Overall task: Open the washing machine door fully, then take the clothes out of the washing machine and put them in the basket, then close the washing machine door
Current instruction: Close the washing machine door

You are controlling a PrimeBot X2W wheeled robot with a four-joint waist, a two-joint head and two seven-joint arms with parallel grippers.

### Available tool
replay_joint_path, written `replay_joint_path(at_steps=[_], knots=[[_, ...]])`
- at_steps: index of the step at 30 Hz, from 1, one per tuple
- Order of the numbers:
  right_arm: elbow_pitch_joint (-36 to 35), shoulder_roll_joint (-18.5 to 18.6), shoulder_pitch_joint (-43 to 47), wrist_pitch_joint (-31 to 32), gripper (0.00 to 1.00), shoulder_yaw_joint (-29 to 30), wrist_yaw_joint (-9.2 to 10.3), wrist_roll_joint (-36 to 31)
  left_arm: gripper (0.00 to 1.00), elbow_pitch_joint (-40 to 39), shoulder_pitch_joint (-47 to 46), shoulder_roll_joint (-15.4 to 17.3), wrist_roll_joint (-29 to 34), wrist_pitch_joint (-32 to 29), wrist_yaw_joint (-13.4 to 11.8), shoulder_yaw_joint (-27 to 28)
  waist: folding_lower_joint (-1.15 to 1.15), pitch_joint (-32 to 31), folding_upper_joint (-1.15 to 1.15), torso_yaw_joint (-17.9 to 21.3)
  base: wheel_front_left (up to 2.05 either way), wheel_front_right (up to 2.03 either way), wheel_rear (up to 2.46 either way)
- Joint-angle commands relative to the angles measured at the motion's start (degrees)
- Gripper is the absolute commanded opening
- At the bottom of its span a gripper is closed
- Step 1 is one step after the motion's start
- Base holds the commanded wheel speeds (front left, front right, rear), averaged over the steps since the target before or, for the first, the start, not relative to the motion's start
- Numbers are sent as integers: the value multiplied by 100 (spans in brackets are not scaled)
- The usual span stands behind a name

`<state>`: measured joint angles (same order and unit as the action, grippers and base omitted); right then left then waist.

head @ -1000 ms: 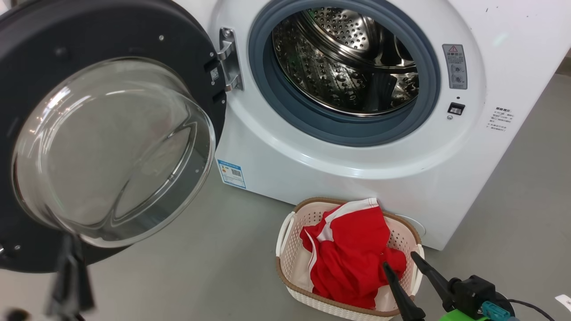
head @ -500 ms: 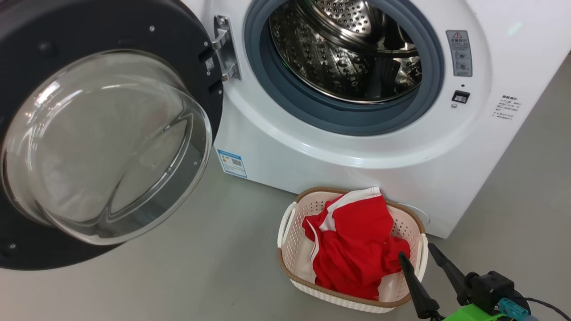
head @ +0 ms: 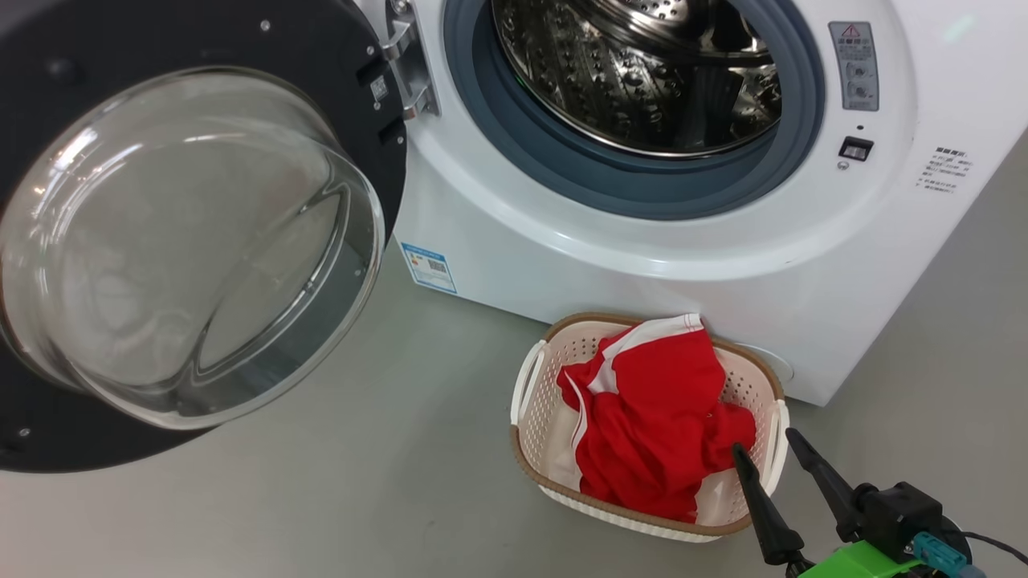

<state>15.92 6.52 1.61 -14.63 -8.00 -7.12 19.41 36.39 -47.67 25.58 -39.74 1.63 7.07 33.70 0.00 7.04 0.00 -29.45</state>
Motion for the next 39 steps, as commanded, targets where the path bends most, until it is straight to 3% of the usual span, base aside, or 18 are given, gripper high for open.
replay_joint_path(at_steps=[1, 9, 16, 24, 29, 39], knots=[[-162, 36, -114, -37, 100, -89, -36, -62, 0, 215, -159, 524, 76, -190, -14, -19, 0, 66, 0, -16, 0, 0, 0], [-214, 88, -126, -37, 100, -7, -36, -79, 0, 1981, -783, 1064, 163, -1538, -64, -516, 0, 214, 0, -44, 0, 0, 0], [-225, 97, -152, -37, 100, 36, -36, -93, 0, 2497, -943, 1089, -72, -2725, 16, -761, 0, 249, 0, -3, 0, 0, 0], [-229, 52, -106, -37, 100, 108, -36, -87, 0, 2178, -806, 916, -427, -3639, 39, -1018, 0, 163, 0, -7, 0, 0, 0], [-245, 9, -79, -37, 100, 188, -36, -91, 0, 1432, -429, 747, -907, -4332, 40, -1238, 0, 47, 0, -13, 0, 0, 0], [-245, -80, 8, -37, 100, 294, -36, -90, 0, 181, 339, 714, -1735, -5413, 41, -1499, 0, -169, 0, -1, 0, 0, 0]])
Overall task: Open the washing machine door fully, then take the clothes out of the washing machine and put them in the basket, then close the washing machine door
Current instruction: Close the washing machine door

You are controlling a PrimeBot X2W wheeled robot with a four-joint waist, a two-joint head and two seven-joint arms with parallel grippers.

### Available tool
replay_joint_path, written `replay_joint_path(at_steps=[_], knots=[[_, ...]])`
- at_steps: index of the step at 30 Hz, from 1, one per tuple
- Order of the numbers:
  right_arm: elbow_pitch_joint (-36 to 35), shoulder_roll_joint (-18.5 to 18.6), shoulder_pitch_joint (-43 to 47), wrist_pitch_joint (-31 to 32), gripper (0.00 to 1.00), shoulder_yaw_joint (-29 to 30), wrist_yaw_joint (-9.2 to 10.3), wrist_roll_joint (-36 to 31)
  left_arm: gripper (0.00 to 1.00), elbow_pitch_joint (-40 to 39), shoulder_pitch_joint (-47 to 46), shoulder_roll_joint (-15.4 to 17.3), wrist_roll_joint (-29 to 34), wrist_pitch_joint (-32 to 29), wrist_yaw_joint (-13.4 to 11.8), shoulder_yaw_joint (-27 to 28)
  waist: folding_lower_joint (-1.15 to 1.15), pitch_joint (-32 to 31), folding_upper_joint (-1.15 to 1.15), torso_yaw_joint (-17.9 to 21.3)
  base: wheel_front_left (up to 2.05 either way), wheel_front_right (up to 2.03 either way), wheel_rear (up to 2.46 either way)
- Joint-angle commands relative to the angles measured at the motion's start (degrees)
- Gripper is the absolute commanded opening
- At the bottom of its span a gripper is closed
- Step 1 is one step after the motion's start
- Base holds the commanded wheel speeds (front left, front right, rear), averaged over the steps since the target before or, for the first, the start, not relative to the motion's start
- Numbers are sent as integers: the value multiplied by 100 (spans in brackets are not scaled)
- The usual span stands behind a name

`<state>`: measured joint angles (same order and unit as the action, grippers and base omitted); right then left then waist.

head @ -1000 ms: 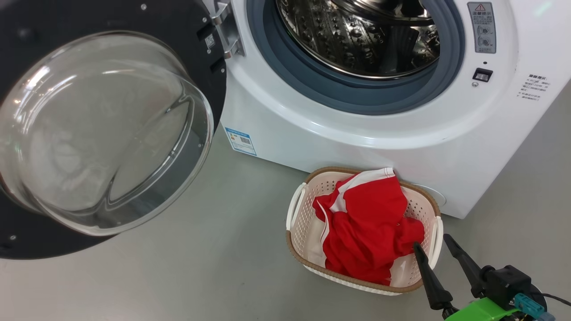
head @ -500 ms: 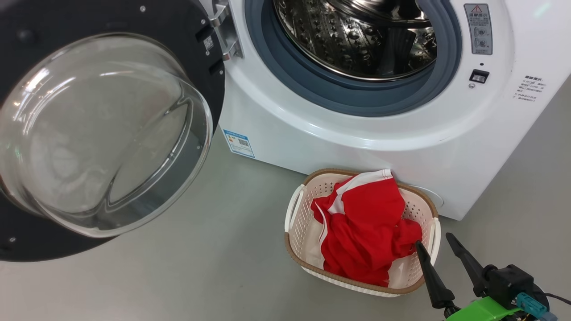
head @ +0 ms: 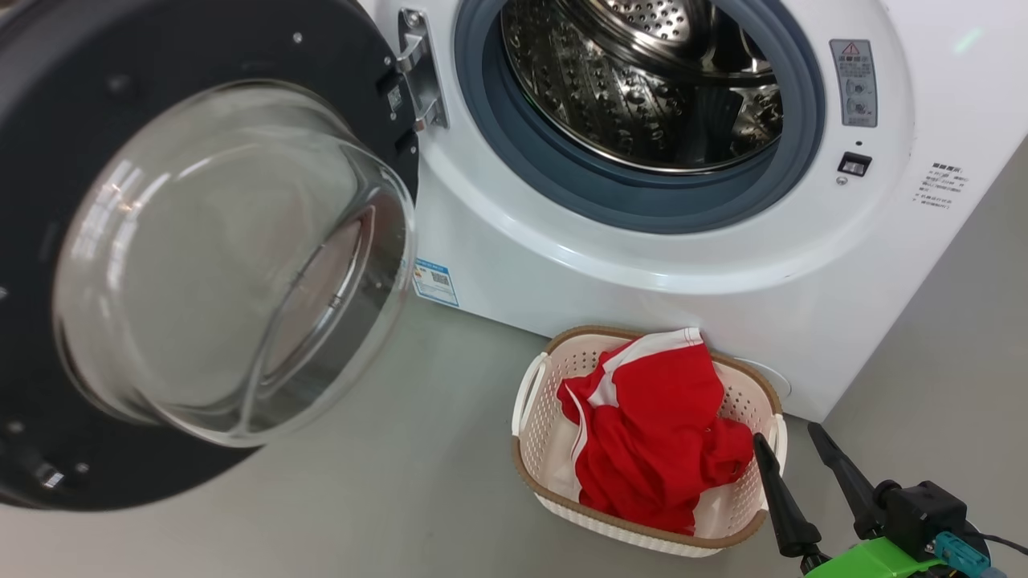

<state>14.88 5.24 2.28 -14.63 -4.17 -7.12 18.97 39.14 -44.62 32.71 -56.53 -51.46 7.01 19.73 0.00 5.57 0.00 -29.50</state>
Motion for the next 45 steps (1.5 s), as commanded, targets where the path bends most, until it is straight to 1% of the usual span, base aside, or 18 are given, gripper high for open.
replay_joint_path(at_steps=[1, 3, 7, 11, 16, 22, 34, 38, 45], knots=[[-140, 38, -46, -37, 100, -84, -36, -46, 0, -261, 126, 6, -169, -238, 47, -131, 0, -48, 0, 4, 0, 0, 0], [-141, 18, -19, -37, 100, -78, -36, -45, 0, -570, 304, 37, -383, -474, 47, -177, 0, -82, 0, 7, 0, 0, 0], [-136, -8, 13, -37, 100, -75, -36, -42, 0, -1081, 615, 86, -693, -707, 47, -208, 0, -142, 0, 24, 0, 0, 0], [-130, -21, 27, -37, 100, -72, -36, -39, 0, -1480, 857, 125, -914, -851, 47, -272, 0, -189, 0, 42, 0, 0, 0], [-123, -35, 41, -37, 100, -77, -36, -32, 0, -1966, 1030, 117, -1334, -1032, 47, -391, 0, -240, 0, 65, 0, 0, 0], [-150, -51, 93, -37, 100, -62, -36, -32, 0, -2667, 1210, 111, -1831, -1124, 47, -676, 0, -279, 0, 87, 0, 0, 0], [-165, -83, 136, -37, 100, -58, -36, -38, 0, -3751, 1323, -14, -2577, -1032, 47, -1369, 0, -326, 0, 200, 0, 0, 0], [-171, -84, 129, -37, 100, -57, -36, -43, 0, -3935, 1353, 28, -2523, -854, 47, -1576, 0, -305, 0, 231, 0, 0, 0], [-168, -82, 122, -37, 100, -35, -36, -45, 0, -3780, 1417, 157, -2430, -478, 47, -1735, 0, -296, 0, 251, 0, 0, 0]])
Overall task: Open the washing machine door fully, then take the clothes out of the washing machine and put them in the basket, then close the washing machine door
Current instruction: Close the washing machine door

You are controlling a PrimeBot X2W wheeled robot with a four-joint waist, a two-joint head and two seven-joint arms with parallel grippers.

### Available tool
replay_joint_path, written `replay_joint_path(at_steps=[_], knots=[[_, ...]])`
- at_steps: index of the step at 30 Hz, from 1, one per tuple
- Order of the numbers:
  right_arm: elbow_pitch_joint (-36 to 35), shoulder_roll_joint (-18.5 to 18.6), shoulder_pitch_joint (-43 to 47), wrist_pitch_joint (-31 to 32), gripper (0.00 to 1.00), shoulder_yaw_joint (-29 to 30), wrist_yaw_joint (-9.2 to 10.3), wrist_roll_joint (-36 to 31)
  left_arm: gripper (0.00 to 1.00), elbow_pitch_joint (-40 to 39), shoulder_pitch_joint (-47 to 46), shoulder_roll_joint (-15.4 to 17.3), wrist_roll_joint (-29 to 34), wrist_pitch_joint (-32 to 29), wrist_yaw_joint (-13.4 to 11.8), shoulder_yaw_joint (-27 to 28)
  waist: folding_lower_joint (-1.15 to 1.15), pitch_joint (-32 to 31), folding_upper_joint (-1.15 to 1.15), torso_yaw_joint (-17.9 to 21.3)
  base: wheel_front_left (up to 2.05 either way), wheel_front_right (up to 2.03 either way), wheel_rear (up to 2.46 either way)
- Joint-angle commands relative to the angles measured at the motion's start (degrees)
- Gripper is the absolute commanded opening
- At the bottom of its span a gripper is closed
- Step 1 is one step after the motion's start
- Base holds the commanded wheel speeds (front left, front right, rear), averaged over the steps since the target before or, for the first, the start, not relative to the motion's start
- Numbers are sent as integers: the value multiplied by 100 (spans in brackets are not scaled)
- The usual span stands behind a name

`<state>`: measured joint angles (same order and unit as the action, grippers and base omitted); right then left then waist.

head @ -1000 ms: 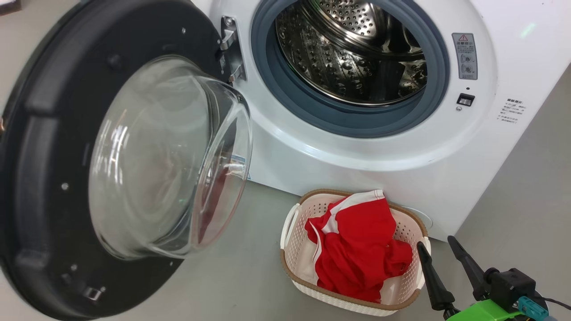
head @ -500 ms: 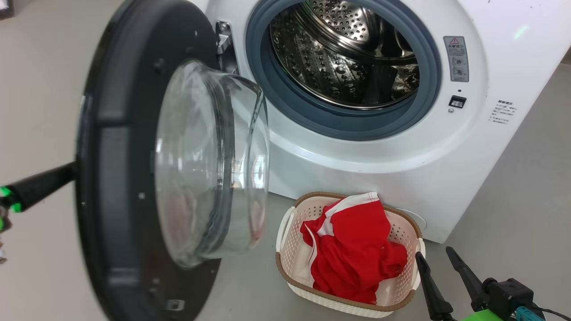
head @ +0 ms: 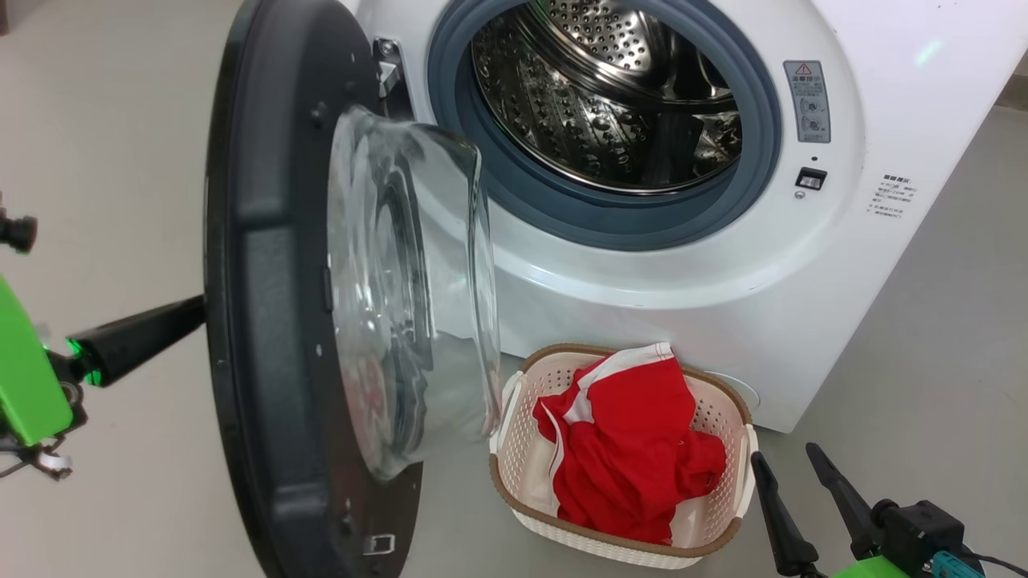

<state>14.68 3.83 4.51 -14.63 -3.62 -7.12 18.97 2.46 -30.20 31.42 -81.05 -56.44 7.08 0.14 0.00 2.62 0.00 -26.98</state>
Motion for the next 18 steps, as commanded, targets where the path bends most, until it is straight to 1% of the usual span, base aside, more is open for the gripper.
replay_joint_path(at_steps=[1, 8, 11, 12, 13, 15, 17, 18], knots=[[-147, 58, -95, -37, 100, -86, -36, -46, 0, -69, -4, 307, 51, 104, 41, 197, 0, -7, 0, -3, 0, 0, 0], [-127, 37, -55, -37, 100, -143, -36, -35, 0, 213, 291, 352, 193, 869, 41, 35, 0, -118, 0, -40, 0, 0, 0], [-113, 19, -38, -37, 100, -187, -36, -25, 9, 286, 540, 309, 192, 1257, 41, -8, 0, -195, 0, -68, 0, 0, 0], [-110, 13, -38, -37, 100, -214, -36, -23, 20, 304, 638, 310, 216, 1404, 41, -8, 0, -206, 0, -68, 0, 0, 0], [-107, 9, -45, -37, 100, -247, -36, -22, 24, 326, 739, 306, 241, 1555, 41, -9, 0, -215, 0, -69, 0, 0, 0], [-90, 6, -69, -37, 100, -324, -36, -22, 25, 353, 940, 278, 256, 1843, 41, -25, 0, -227, 0, -70, 0, 0, 0], [-67, 12, -107, -37, 100, -404, -36, -17, 38, 357, 1129, 249, 270, 2134, 41, -50, 0, -239, 0, -68, 0, 0, 0], [-55, 14, -126, -37, 100, -435, -36, -10, 40, 348, 1223, 221, 246, 2259, 41, -71, 0, -245, 0, -67, 0, 0, 0]])
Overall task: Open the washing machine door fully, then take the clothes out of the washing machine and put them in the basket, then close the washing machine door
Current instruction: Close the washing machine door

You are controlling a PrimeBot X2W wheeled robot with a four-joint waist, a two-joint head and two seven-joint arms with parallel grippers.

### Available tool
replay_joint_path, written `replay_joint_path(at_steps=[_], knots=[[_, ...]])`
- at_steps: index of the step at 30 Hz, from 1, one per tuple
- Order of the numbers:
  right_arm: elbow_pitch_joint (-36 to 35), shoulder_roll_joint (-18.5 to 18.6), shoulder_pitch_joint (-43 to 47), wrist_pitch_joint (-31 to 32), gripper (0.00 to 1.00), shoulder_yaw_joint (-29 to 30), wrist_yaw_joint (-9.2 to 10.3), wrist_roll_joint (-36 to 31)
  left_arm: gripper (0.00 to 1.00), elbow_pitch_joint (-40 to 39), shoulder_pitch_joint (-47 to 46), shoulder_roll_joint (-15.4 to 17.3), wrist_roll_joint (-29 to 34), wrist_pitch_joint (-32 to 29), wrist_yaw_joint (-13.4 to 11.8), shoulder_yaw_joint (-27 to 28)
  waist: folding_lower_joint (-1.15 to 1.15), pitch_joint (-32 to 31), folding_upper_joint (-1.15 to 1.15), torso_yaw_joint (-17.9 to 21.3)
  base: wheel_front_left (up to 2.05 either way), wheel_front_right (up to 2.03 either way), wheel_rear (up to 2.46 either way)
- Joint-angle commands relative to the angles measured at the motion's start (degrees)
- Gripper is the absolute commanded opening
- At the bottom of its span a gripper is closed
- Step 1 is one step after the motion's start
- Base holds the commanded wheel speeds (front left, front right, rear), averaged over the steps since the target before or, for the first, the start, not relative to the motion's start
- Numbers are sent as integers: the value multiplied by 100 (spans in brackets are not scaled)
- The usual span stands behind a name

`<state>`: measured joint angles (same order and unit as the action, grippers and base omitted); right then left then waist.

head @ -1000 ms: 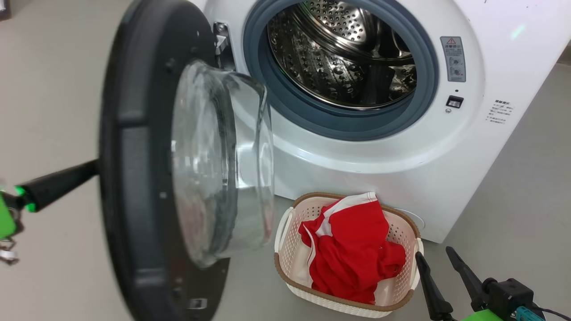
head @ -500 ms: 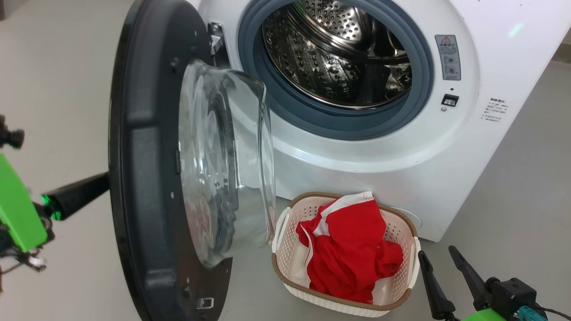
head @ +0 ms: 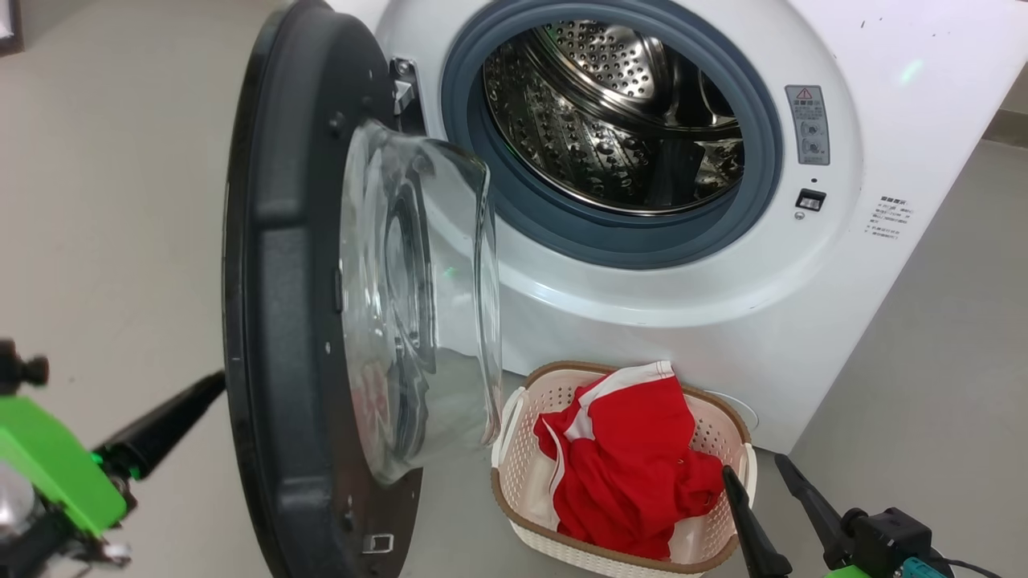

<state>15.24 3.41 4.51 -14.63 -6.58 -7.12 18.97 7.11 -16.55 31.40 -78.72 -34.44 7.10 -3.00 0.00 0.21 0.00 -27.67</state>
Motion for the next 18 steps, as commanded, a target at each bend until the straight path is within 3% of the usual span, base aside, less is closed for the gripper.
replay_joint_path(at_steps=[1, 3, 4, 6, 9, 10, 18], knots=[[-100, 59, -144, -37, 100, -169, -36, -2, 42, -119, -51, 198, -9, 184, 38, 226, 0, -9, 0, 2, 0, 0, 0], [-71, 70, -174, -37, 100, -232, -36, 20, 47, -77, 129, 148, -18, 465, 38, 197, 0, -21, 0, 5, 0, 0, 0], [-57, 74, -188, -37, 100, -263, -36, 30, 58, -65, 215, 128, -21, 578, 38, 164, 0, -27, 0, 7, 0, 0, 0], [-28, 77, -212, -37, 100, -329, -36, 49, 63, -9, 389, 71, -58, 807, 38, 124, 0, -51, 0, 13, 0, 0, 0], [13, 76, -237, -37, 100, -405, -36, 74, 92, 68, 647, 7, -90, 1109, 38, 51, 0, -84, 0, 24, 0, 0, 0], [21, 74, -245, -37, 100, -425, -36, 81, 97, 102, 724, -26, -113, 1225, 38, 49, 0, -89, 0, 26, 0, 0, 0], [110, 68, -327, -37, 100, -596, -36, 142, 100, 413, 1232, -185, -92, 2232, 38, -115, 0, -129, 0, 52, 0, 0, 0]])
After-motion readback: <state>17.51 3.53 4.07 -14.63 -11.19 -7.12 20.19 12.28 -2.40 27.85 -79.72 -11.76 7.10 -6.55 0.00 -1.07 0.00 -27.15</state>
